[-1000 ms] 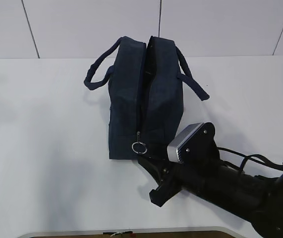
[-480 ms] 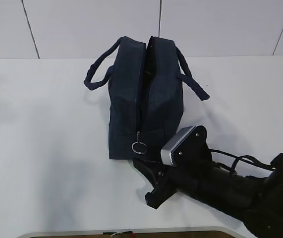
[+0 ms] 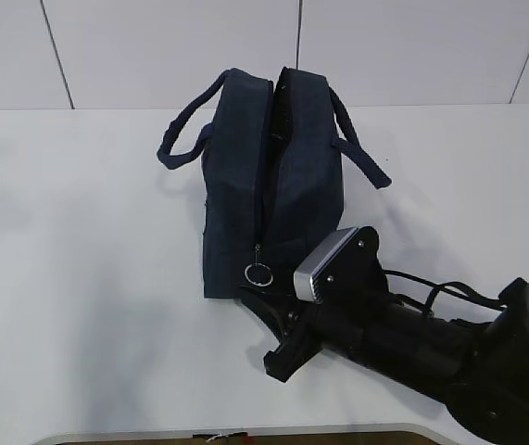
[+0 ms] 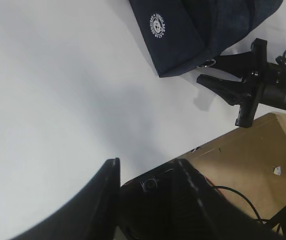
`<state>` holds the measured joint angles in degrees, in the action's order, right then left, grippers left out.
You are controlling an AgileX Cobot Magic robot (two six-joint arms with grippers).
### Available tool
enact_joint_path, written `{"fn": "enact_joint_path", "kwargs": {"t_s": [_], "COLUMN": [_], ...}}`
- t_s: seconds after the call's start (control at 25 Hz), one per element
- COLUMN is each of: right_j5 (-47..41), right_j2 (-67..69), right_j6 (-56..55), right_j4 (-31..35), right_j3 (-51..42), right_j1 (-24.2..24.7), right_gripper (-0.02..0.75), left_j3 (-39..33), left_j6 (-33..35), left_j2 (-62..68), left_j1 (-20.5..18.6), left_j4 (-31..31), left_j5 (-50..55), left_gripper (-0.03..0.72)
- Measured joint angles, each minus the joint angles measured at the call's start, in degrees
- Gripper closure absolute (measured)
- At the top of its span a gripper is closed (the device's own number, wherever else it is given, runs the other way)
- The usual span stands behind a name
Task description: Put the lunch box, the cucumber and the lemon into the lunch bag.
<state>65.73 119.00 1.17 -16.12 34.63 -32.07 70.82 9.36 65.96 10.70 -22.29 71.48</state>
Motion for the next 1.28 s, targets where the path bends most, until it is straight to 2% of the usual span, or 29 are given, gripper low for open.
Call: {"fn": "enact_joint_path", "kwargs": {"t_s": [0.64, 1.28], "right_j5": [0.00, 0.00], "right_j2": [0.00, 0.00], "right_j6": [0.00, 0.00], "right_j4": [-3.11, -0.82], "right_j3": [1.45, 1.48], "right_j1": [0.00, 0.00], "right_gripper": [0.437, 0.437], "left_j3": [0.00, 0.00], "left_j6": [0.00, 0.00], "left_j2": [0.00, 0.00], "left_j1": [0.00, 0.00], "left_j4": [0.00, 0.00], "left_j5": [0.00, 0.00], "left_gripper": [0.437, 0.437]}}
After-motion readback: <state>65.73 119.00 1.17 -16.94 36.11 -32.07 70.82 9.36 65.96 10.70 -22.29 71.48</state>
